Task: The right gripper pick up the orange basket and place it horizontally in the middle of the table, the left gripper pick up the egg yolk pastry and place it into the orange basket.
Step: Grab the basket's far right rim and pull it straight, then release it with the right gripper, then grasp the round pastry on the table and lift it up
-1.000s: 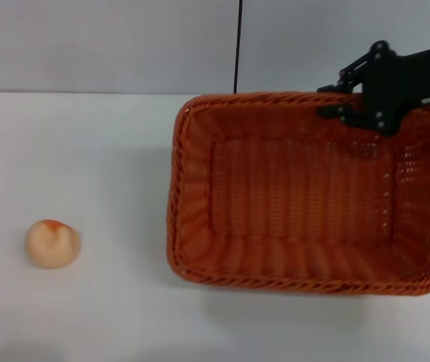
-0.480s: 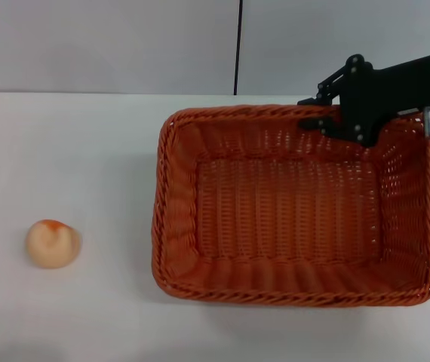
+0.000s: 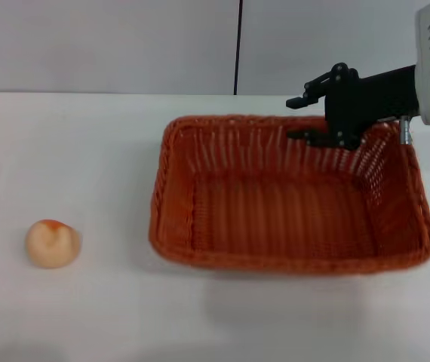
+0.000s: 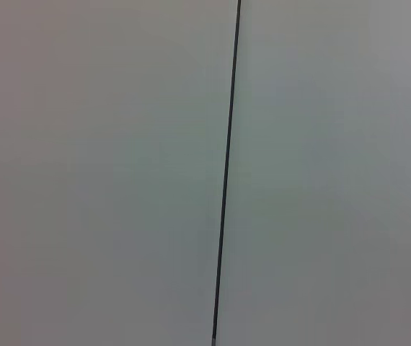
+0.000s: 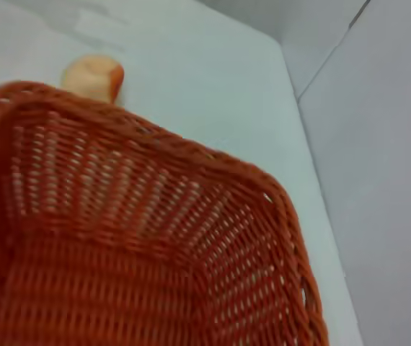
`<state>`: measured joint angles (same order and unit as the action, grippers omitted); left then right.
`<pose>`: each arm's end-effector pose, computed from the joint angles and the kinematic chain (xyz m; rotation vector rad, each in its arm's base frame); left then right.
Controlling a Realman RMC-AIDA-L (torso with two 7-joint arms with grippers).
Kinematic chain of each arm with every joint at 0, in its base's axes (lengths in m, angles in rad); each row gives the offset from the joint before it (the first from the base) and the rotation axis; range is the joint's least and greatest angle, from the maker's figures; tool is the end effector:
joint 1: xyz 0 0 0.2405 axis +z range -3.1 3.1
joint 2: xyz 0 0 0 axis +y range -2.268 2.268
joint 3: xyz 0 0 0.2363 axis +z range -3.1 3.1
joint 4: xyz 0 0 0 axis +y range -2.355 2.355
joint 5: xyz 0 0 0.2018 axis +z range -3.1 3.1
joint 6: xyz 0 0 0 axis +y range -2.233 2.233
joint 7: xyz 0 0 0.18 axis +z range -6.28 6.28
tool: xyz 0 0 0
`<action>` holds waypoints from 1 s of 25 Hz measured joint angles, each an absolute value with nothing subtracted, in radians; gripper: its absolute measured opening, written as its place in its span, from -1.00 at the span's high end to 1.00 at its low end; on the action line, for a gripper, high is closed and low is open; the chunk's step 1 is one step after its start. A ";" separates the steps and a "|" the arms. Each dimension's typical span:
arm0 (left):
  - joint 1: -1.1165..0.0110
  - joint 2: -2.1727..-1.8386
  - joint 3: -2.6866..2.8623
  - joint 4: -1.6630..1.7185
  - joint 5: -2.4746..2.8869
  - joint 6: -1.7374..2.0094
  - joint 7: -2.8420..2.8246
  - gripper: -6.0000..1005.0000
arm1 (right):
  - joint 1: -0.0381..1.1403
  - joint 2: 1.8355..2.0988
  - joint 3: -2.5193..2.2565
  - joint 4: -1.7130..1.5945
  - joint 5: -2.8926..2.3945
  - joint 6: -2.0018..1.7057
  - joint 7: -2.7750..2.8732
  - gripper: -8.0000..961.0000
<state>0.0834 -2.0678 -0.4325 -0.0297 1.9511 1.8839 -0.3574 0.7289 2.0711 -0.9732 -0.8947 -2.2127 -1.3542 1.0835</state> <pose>-0.3503 0.1441 0.0634 -1.3407 -0.4664 -0.8540 0.1699 0.3929 -0.0265 -2.7788 -0.4795 0.0220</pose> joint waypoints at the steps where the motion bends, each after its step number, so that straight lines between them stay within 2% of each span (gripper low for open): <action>1: 0.082 -2.068 -0.433 -0.029 1.951 1.883 -0.357 -0.42 | 0.726 2.071 -0.976 -0.900 -2.204 -1.350 1.083 0.42; 6: 0.074 -2.066 -0.428 -0.026 1.951 1.867 -0.357 -0.41 | 0.709 2.073 -0.965 -0.927 -2.129 -1.361 1.092 0.03; 12: 0.061 -2.061 -0.375 0.007 1.951 1.853 -0.373 -0.41 | 0.576 2.075 -0.977 -1.032 -1.851 -1.401 1.141 -0.12; 15: 0.018 -2.058 -0.199 0.164 1.952 1.854 -0.525 -0.40 | 0.466 2.076 -0.977 -1.039 -1.612 -1.419 1.254 -0.15; 16: 0.018 -2.058 -0.199 0.164 1.952 1.854 -0.525 -0.40 | 0.466 2.076 -0.977 -1.039 -1.612 -1.419 1.254 -0.15; 18: -0.003 -2.058 -0.097 0.244 1.952 1.838 -0.590 -0.40 | 0.384 2.079 -0.979 -0.997 -1.443 -1.432 1.266 -0.15; 25: -0.042 -2.060 0.063 0.276 1.951 1.758 -0.617 -0.39 | 0.245 2.076 -0.962 -0.806 -1.150 -1.531 1.177 -0.16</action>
